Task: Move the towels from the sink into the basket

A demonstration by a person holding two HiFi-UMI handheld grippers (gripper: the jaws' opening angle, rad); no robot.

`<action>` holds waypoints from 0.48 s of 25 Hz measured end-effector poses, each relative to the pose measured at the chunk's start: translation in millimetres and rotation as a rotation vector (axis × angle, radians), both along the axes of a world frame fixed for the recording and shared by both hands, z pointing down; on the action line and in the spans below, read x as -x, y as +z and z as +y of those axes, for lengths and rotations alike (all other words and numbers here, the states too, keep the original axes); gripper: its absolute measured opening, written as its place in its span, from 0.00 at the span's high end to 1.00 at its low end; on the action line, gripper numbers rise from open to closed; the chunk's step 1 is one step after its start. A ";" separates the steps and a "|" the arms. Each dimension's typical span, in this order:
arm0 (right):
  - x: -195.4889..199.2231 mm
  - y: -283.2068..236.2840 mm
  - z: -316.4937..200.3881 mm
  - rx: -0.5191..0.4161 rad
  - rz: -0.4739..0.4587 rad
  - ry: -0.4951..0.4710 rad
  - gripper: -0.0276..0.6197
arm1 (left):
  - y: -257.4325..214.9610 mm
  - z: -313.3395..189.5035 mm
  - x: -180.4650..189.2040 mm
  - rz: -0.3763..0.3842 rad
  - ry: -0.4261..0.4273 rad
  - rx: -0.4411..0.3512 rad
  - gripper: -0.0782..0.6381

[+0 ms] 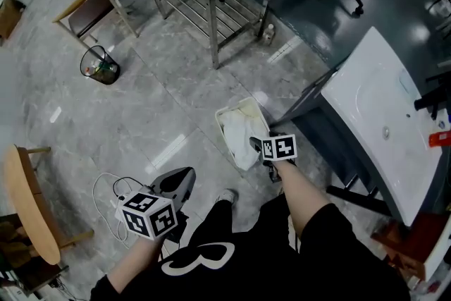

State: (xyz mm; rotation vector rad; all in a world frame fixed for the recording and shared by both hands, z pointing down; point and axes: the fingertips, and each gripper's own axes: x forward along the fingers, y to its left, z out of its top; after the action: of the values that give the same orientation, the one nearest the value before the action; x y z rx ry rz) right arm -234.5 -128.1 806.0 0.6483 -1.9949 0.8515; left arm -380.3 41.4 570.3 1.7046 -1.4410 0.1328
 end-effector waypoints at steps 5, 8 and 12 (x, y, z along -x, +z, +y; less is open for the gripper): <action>1.4 -46.0 0.0 0.000 -0.113 0.059 0.48 | -20.7 -12.5 -6.2 -0.006 0.015 -0.037 0.88; 4.9 -84.4 0.7 -0.023 -0.171 0.030 0.48 | -33.4 -21.0 -13.1 -0.013 0.027 -0.056 0.88; 10.0 -141.0 12.7 -0.031 -0.270 -0.082 0.48 | -59.5 -34.8 -22.1 -0.025 0.048 -0.095 0.88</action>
State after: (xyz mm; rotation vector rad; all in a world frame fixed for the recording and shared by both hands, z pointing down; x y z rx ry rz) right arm -244.6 -115.3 665.0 0.4848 -2.2643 0.8976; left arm -358.1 6.6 510.8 1.8212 -1.4455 0.1130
